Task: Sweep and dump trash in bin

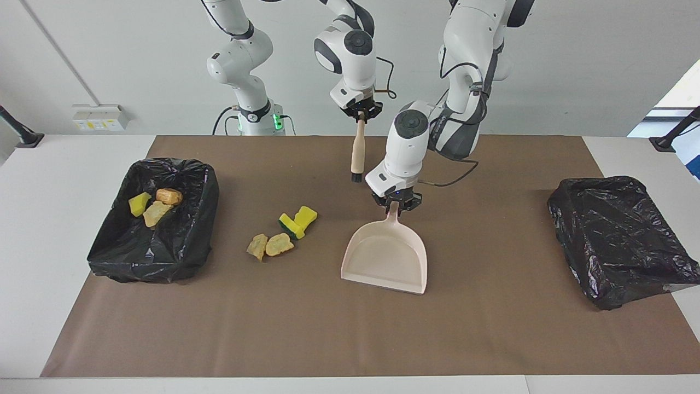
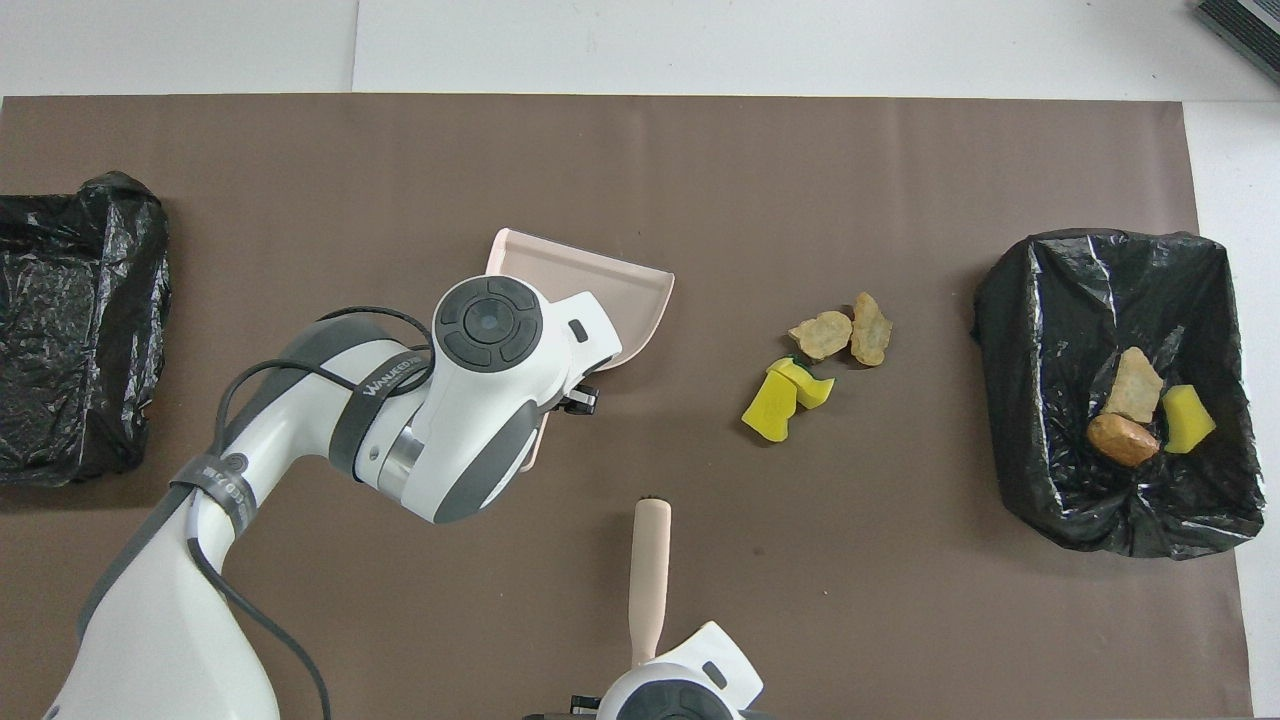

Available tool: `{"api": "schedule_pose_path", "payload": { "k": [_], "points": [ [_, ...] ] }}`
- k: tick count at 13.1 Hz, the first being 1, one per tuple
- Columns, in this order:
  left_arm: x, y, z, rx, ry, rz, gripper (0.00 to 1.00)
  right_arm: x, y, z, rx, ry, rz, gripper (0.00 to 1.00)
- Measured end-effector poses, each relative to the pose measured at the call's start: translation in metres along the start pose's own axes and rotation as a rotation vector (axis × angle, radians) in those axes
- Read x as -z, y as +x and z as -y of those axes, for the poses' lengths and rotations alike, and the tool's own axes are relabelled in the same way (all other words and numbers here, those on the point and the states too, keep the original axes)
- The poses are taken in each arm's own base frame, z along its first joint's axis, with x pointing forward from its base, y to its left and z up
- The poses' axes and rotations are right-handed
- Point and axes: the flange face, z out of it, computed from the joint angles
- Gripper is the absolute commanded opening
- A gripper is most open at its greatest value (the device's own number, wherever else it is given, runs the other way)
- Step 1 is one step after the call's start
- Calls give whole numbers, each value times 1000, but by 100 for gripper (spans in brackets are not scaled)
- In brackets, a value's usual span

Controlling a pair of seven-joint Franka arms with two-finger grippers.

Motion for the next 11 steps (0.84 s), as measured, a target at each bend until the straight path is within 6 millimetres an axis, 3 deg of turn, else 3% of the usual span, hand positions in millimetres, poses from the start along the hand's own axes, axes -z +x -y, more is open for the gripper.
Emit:
{"api": "schedule_pose_path", "payload": {
  "k": [2,5,8,11],
  "points": [
    [12,-7,20,-174,54,41,0,34,10,-22,15,-56,-7,0],
    [18,-15,20,-354,80,79,0,69,35,-62,98,-156,-23,0],
    [27,-21,22,-641,72,116,0,80,81,-111,223,-267,-58,0],
    [29,-25,14,-788,92,131,0,78,141,-159,316,-400,-87,0]
  ]
}}
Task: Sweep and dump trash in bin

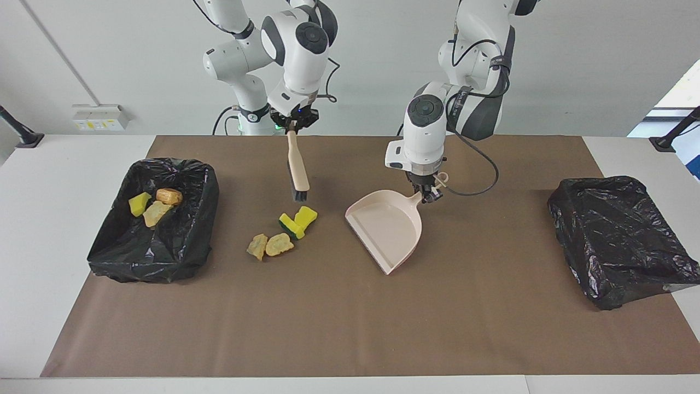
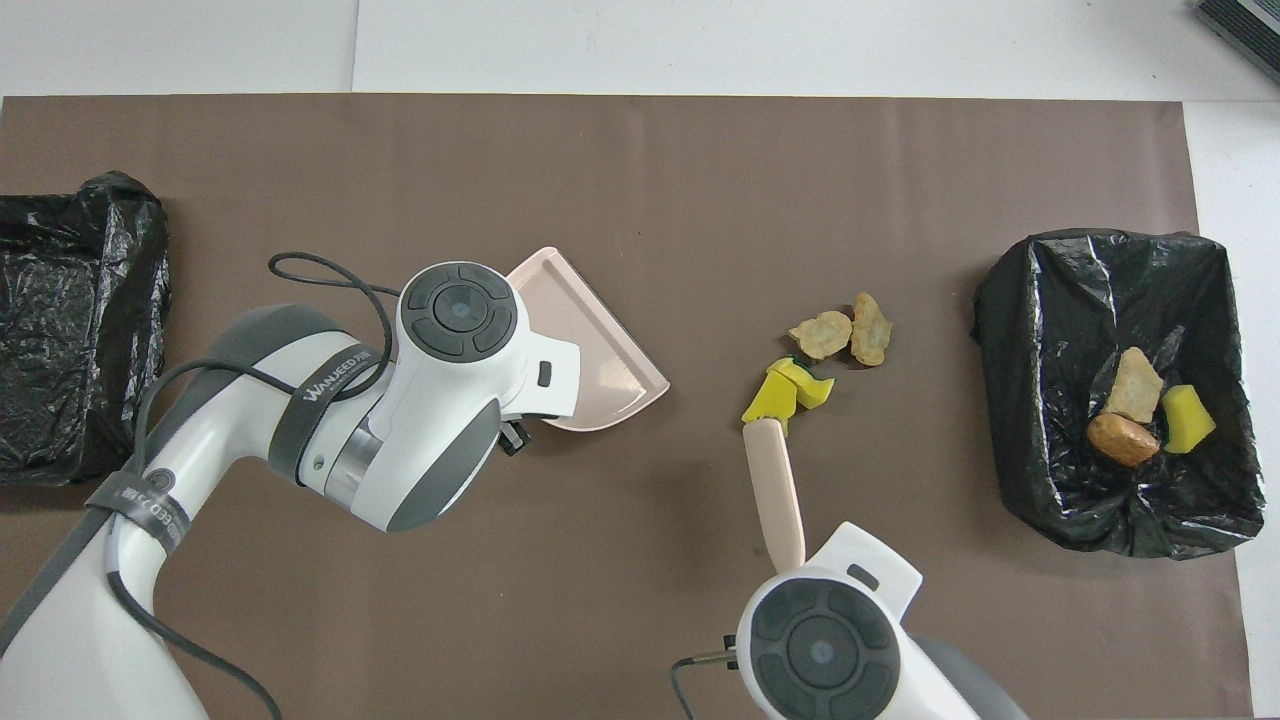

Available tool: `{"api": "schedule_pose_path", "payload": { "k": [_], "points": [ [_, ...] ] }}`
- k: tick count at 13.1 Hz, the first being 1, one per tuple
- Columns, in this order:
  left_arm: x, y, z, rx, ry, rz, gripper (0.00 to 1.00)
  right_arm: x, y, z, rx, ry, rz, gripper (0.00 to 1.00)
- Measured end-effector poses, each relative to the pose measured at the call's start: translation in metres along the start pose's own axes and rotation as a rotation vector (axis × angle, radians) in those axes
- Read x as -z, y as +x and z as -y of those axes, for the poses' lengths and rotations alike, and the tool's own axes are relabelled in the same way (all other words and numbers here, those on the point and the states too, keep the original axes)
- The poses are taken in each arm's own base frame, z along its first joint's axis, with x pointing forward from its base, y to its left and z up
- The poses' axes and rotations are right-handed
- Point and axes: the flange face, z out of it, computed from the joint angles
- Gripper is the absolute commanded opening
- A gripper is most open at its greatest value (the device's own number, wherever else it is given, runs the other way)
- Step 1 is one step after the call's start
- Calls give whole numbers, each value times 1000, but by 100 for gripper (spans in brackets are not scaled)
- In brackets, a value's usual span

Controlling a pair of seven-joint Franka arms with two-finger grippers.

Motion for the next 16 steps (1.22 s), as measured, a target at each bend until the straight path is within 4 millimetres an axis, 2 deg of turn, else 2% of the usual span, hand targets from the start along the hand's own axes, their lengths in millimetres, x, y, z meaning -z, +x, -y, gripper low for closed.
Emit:
{"api": "schedule_pose_path", "payload": {
  "k": [2,4,6,9,11,13,16],
  "points": [
    [2,13,-20,-76,27,18,0,-18,27,-31,38,-98,-6,0],
    [-1,23,-41,-120,31,31,0,-32,51,-73,46,-133,-7,0],
    [-6,28,-54,-144,31,39,0,-42,62,-99,56,-134,-1,0],
    [-6,28,-61,-130,35,39,0,-55,86,-97,57,-139,16,0],
    [-8,27,-70,-111,39,41,0,-72,99,-104,35,-132,44,0],
    [-10,24,-77,-108,40,46,0,-86,101,-107,10,-126,71,0],
    [-15,17,-82,-110,37,58,0,-103,99,-92,-27,-65,86,0]
  ]
}}
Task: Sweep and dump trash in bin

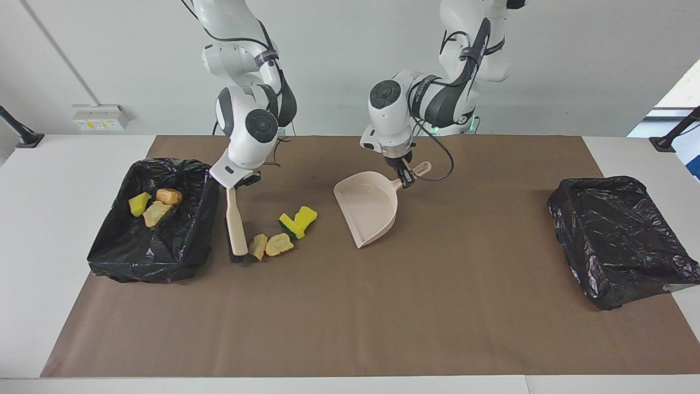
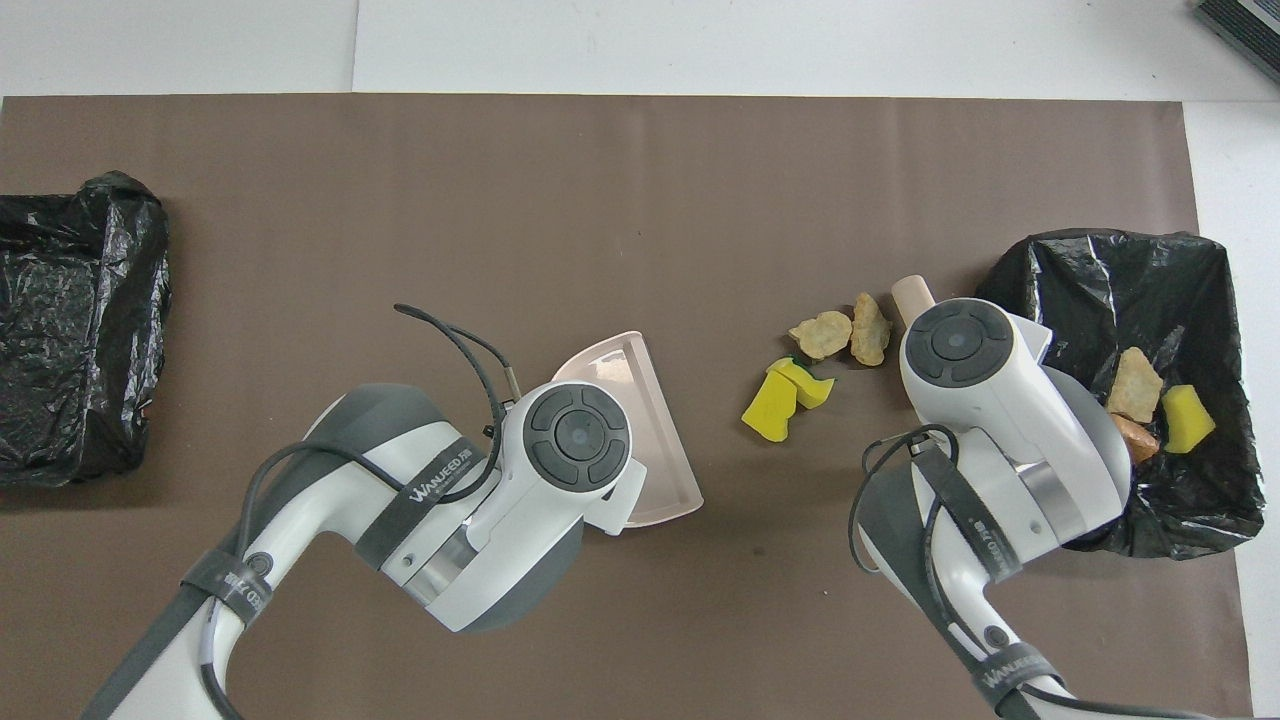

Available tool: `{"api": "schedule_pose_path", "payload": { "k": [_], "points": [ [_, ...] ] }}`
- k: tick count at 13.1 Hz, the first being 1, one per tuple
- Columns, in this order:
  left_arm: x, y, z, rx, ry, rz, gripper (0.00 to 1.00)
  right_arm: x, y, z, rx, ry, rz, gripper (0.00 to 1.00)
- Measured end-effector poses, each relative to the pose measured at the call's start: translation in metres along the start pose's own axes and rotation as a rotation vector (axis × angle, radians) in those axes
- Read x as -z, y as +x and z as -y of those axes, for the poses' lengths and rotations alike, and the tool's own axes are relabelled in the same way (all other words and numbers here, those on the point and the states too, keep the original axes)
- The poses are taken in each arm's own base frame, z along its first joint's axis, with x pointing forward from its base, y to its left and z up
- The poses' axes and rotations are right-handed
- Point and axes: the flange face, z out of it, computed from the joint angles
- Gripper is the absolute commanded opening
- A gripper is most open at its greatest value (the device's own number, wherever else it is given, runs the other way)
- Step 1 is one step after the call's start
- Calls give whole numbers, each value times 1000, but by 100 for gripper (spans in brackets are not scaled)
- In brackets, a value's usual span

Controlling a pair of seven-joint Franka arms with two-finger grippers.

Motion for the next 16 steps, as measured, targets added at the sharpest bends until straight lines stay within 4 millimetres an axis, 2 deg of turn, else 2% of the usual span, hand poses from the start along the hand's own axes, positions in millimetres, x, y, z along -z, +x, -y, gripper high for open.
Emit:
{"api": "schedule_pose_path", "payload": {
  "k": [2,5,12,16],
  "points": [
    [-6,-5,-13,-15,-3,18,0,-4,-6,20,1,81,29,0],
    [-11,-12,-29,-27,-1,32,0,5,-23,63,39,152,41,0],
    [-12,-15,-31,-27,1,31,0,18,-44,109,259,383,49,0],
    [-14,-16,-29,-23,3,26,0,18,-54,124,419,559,60,0]
  ]
}}
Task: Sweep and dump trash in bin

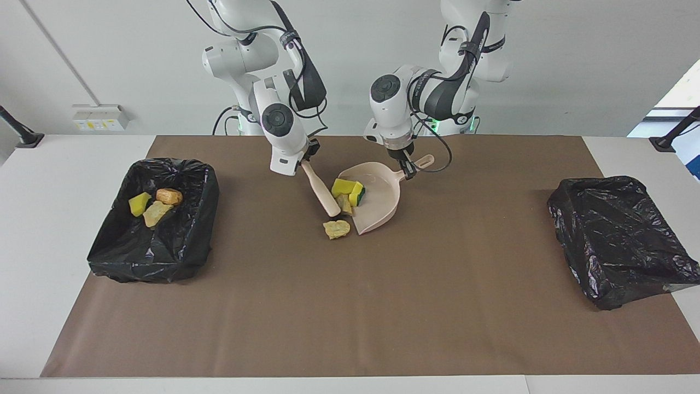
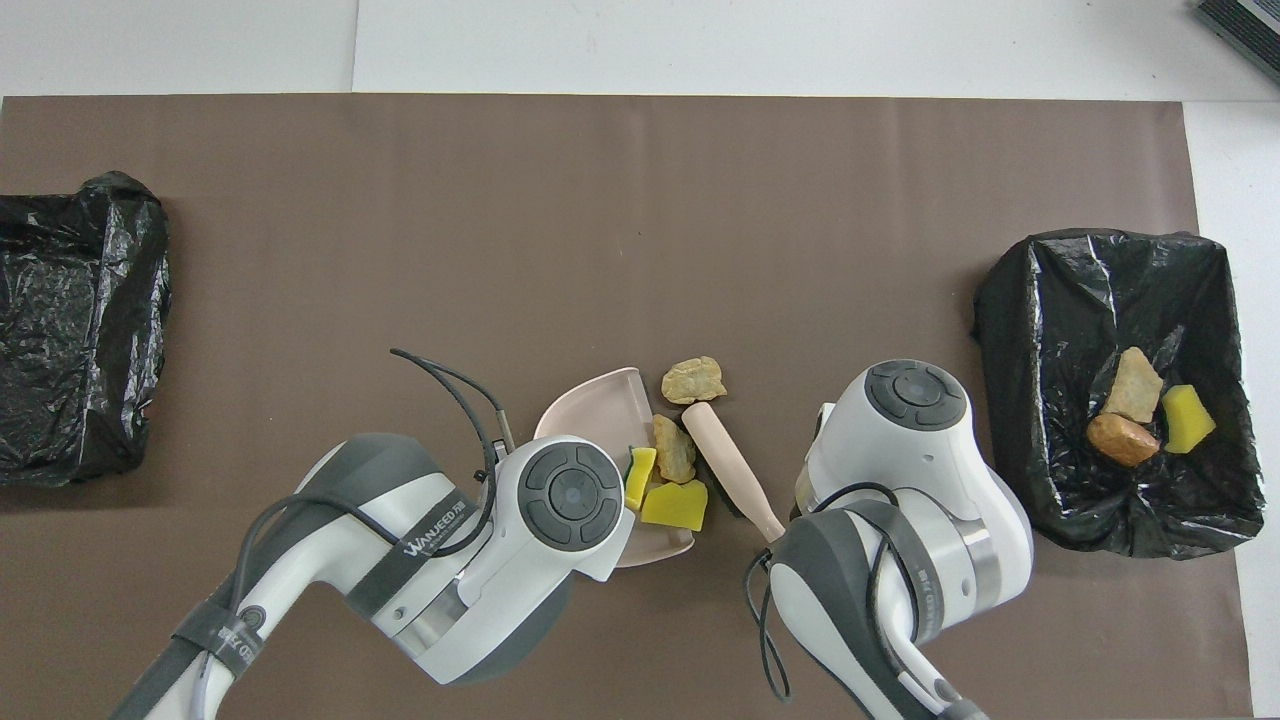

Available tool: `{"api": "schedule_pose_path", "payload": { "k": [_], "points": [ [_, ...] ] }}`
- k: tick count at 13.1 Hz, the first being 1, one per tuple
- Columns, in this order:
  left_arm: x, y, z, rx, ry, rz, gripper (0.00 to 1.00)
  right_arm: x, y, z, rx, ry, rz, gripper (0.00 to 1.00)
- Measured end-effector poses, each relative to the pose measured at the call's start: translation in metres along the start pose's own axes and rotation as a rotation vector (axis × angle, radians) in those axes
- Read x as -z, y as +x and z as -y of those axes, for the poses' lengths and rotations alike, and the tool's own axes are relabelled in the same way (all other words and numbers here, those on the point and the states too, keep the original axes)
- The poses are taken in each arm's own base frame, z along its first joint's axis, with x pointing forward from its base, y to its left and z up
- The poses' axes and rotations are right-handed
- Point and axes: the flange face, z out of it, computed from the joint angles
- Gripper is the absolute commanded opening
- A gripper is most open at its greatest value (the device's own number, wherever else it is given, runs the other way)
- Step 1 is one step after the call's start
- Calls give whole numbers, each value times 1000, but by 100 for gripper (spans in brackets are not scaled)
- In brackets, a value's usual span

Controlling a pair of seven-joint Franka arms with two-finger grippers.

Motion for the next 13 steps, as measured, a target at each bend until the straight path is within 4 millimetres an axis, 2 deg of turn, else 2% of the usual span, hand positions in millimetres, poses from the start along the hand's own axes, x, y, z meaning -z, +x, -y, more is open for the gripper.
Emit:
{"api": "schedule_pose_path", "payload": {
  "k": [2,4,5,7,9,10,13],
  "points": [
    [-2,-1,0,1,0,-2,0,-2,-2,8,-2,100,-17,0],
    [-4,-1,0,2,0,-3,0,5,-5,12,-28,189,-47,0],
    [-4,-1,2,4,3,-9,0,13,-10,7,-44,222,-51,0],
    [-5,-4,10,21,8,-28,0,46,-29,-23,-83,238,-68,0],
    [-7,-8,17,36,7,-33,0,77,-46,-55,-91,75,-83,0],
    [-8,-10,19,41,6,-34,0,85,-48,-63,-83,-24,-88,0],
    [-11,-17,30,67,1,-38,0,97,-27,-81,-38,-288,-153,0]
  ]
}}
